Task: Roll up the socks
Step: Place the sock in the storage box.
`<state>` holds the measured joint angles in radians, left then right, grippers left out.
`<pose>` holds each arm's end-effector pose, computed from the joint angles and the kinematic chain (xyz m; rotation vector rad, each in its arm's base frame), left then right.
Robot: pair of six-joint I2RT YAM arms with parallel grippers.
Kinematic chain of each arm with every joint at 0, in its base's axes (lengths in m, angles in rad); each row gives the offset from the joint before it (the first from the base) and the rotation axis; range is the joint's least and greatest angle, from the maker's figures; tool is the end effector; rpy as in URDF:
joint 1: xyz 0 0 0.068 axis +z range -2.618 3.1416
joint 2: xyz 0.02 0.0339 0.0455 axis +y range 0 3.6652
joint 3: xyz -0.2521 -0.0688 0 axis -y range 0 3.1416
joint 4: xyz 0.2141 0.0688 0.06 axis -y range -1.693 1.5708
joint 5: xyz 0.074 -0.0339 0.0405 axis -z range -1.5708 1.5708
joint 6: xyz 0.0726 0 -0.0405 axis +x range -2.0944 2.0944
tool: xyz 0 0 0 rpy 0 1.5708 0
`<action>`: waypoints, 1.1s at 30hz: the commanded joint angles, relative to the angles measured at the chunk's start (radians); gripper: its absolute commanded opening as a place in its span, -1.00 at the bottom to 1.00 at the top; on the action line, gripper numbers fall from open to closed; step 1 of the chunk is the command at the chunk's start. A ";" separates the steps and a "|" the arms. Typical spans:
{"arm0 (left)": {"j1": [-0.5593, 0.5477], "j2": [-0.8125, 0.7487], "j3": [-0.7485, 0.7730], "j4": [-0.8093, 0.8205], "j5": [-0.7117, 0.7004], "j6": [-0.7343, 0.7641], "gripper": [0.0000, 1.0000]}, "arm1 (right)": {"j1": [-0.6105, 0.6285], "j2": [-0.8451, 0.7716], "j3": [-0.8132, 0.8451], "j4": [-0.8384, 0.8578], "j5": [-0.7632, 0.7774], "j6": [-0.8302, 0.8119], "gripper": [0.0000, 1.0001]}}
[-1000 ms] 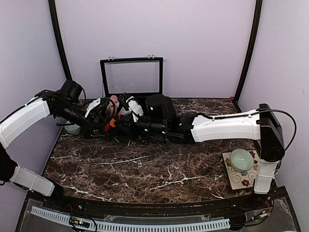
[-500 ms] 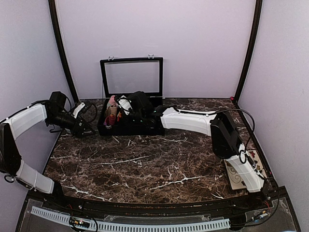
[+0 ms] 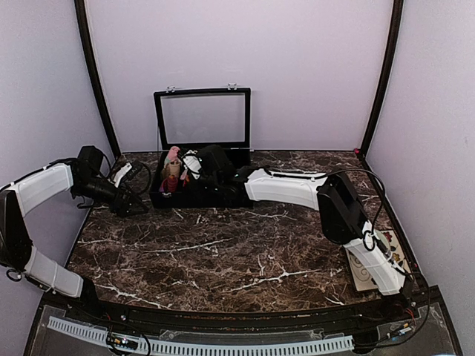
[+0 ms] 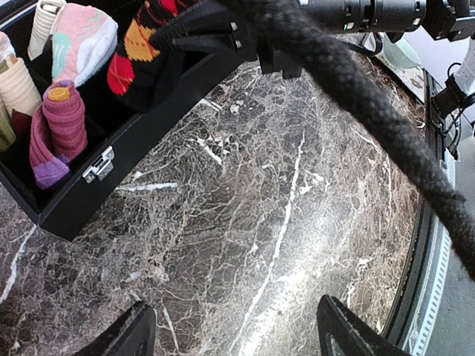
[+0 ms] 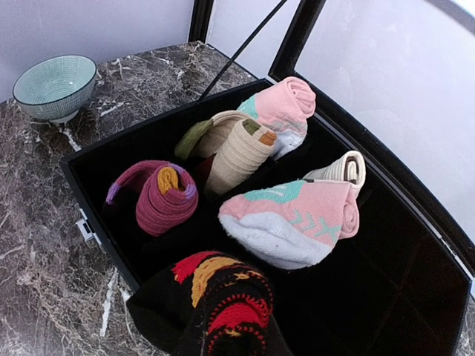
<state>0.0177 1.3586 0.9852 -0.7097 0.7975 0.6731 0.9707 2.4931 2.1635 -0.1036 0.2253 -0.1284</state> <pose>0.2475 -0.0476 0.2275 0.9817 2.1284 -0.7278 0.3377 0.4648 0.1925 -0.9218 1.7820 0.3164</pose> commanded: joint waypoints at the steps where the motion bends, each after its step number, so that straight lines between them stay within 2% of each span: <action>1: 0.005 -0.030 -0.023 0.004 0.022 0.018 0.55 | -0.013 -0.004 0.031 0.096 0.014 0.009 -1.00; 6: 0.004 -0.039 -0.026 0.006 0.016 0.017 0.56 | -0.017 0.086 0.160 0.028 0.011 -0.027 -1.00; 20: 0.005 -0.053 -0.039 0.058 -0.026 -0.008 0.58 | -0.017 0.171 0.166 0.004 -0.046 -0.004 -0.99; 25: 0.005 -0.038 -0.042 0.061 -0.024 -0.014 0.58 | -0.021 0.170 0.187 -0.007 -0.094 0.035 -0.14; 30: 0.005 -0.035 -0.041 0.066 -0.033 -0.012 0.58 | -0.027 0.104 0.137 0.011 -0.144 0.064 0.22; 33: 0.005 -0.035 -0.041 0.067 -0.031 -0.012 0.58 | -0.028 0.058 0.109 0.012 -0.166 0.064 0.32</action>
<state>0.0177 1.3361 0.9581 -0.6506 0.7647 0.6678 0.9482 2.6381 2.3089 -0.1013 0.1120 -0.0837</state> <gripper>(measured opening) 0.791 0.647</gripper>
